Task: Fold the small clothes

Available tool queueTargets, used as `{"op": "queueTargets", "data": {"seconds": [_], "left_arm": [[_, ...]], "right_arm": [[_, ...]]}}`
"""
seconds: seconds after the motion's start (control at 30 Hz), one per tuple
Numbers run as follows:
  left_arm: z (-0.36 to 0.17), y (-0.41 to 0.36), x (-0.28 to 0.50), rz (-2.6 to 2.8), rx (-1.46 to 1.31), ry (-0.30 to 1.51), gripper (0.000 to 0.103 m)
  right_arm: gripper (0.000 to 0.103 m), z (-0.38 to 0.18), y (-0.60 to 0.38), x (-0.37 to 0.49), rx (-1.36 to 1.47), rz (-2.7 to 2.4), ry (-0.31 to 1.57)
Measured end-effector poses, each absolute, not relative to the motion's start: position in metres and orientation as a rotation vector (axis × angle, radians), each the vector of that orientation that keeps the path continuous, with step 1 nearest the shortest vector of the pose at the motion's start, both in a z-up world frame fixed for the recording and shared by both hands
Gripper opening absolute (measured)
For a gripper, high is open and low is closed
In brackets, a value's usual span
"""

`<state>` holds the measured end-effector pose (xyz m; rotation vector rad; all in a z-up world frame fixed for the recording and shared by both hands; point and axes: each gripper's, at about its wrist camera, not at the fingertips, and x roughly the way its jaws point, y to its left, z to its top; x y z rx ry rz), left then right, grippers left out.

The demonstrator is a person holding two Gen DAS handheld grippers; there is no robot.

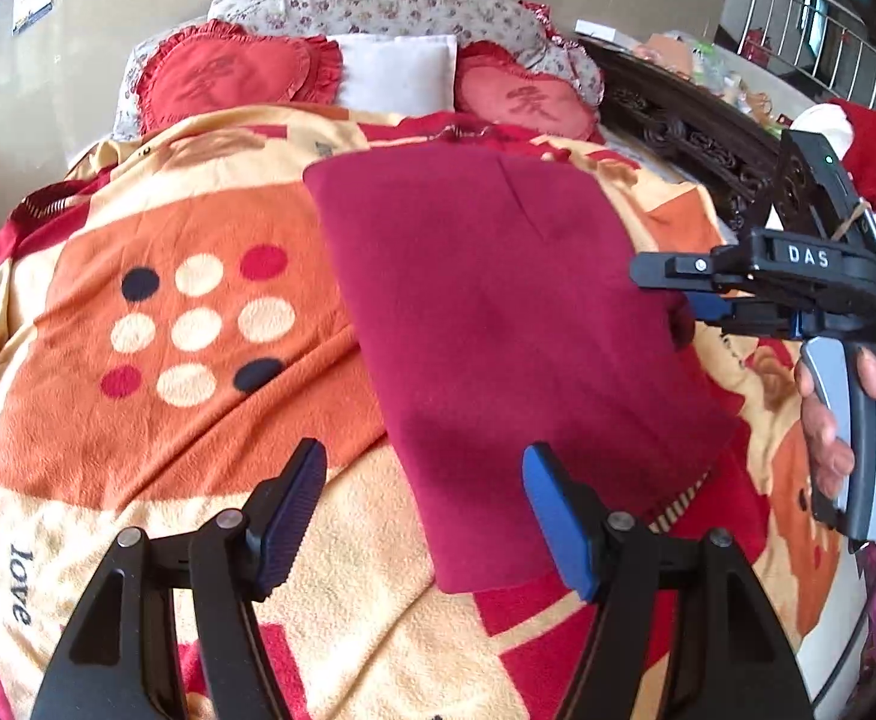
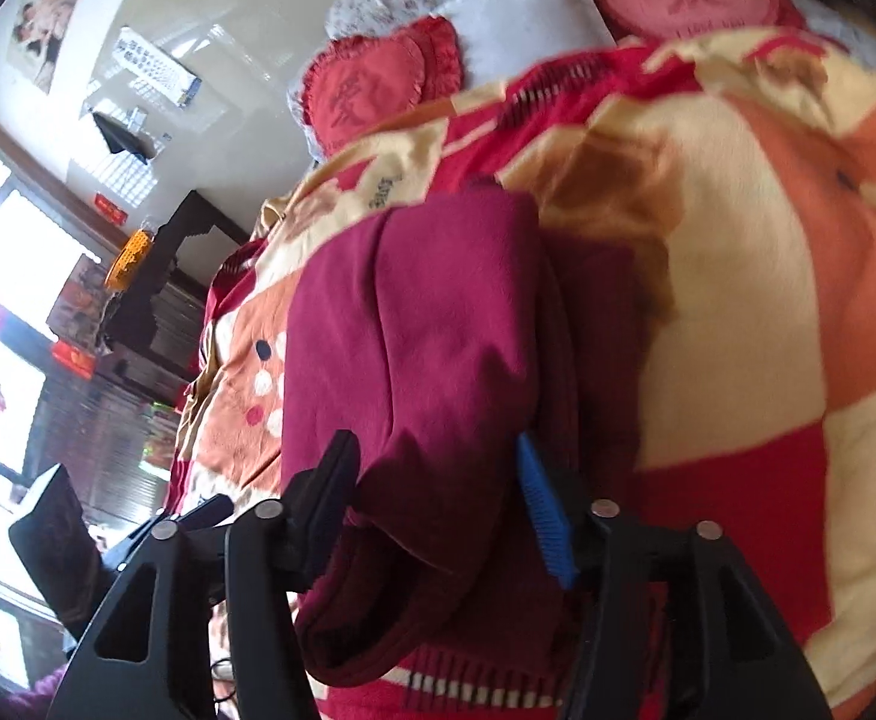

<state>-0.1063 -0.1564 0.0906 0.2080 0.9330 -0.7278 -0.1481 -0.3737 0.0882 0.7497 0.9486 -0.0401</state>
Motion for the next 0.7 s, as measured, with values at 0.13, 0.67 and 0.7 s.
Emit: {"op": "queueTargets", "data": {"seconds": [0.13,0.67,0.7], "left_arm": [[0.084,-0.165,-0.104,-0.723,0.216,0.932,0.072],[0.072,-0.181,-0.087,-0.717,0.201,0.952,0.075],[0.073,-0.183,-0.085,-0.717,0.198,0.946,0.075]], "right_arm": [[0.027,0.073,-0.368,-0.141,0.789,-0.031,0.959],[0.011,0.111,-0.376,-0.181,0.607,-0.247,0.789],[0.011,0.121,-0.376,-0.177,0.586,-0.242,0.758]]}}
